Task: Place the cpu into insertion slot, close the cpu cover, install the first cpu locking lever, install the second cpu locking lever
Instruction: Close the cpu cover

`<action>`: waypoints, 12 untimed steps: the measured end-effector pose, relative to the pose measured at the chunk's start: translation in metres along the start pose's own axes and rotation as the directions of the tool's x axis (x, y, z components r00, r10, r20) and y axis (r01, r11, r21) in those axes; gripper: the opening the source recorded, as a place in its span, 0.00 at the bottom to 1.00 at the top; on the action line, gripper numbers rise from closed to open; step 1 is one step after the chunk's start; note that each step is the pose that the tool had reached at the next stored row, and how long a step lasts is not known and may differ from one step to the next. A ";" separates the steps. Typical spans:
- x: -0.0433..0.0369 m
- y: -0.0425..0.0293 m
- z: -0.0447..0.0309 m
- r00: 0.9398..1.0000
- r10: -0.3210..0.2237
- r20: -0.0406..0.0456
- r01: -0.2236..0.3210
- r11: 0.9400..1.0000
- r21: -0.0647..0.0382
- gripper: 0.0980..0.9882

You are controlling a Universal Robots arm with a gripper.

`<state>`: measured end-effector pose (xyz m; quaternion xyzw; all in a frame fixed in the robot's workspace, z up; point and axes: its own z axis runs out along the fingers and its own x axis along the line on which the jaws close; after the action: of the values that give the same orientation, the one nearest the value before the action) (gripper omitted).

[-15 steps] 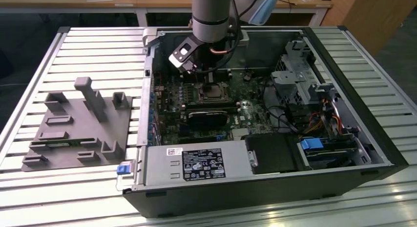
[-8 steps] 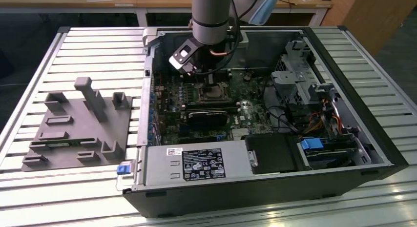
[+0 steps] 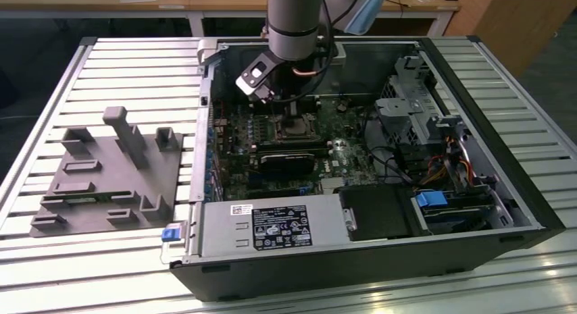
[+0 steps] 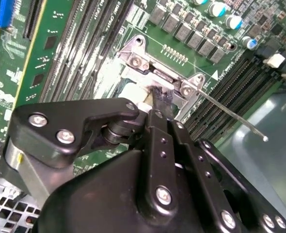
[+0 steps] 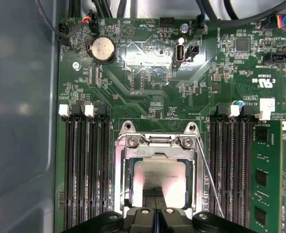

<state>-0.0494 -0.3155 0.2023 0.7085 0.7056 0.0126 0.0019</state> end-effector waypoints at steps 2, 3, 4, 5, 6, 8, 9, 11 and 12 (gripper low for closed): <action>0.0000 0.0001 -0.0022 1.000 0.000 0.000 0.000 1.000 0.000 0.01; 0.0000 0.0003 -0.0029 1.000 0.000 0.000 0.000 1.000 0.000 0.01; 0.0000 0.0009 -0.0030 1.000 0.000 0.000 0.000 1.000 0.000 0.01; 0.0000 0.0018 -0.0030 1.000 0.001 0.000 -0.001 1.000 0.000 0.01; -0.0001 0.0031 -0.0031 1.000 0.001 0.001 -0.001 1.000 0.000 0.01; 0.0000 0.0059 -0.0030 1.000 0.001 0.000 -0.001 1.000 0.000 0.01; 0.0000 0.0072 -0.0030 1.000 0.001 0.000 -0.001 1.000 0.000 0.01; 0.0000 0.0096 -0.0029 1.000 0.001 0.000 -0.001 1.000 0.001 0.01; 0.0000 0.0108 -0.0029 1.000 0.001 0.000 -0.001 1.000 0.001 0.01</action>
<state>-0.0387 -0.3156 0.2054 0.7088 0.7053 0.0122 0.0018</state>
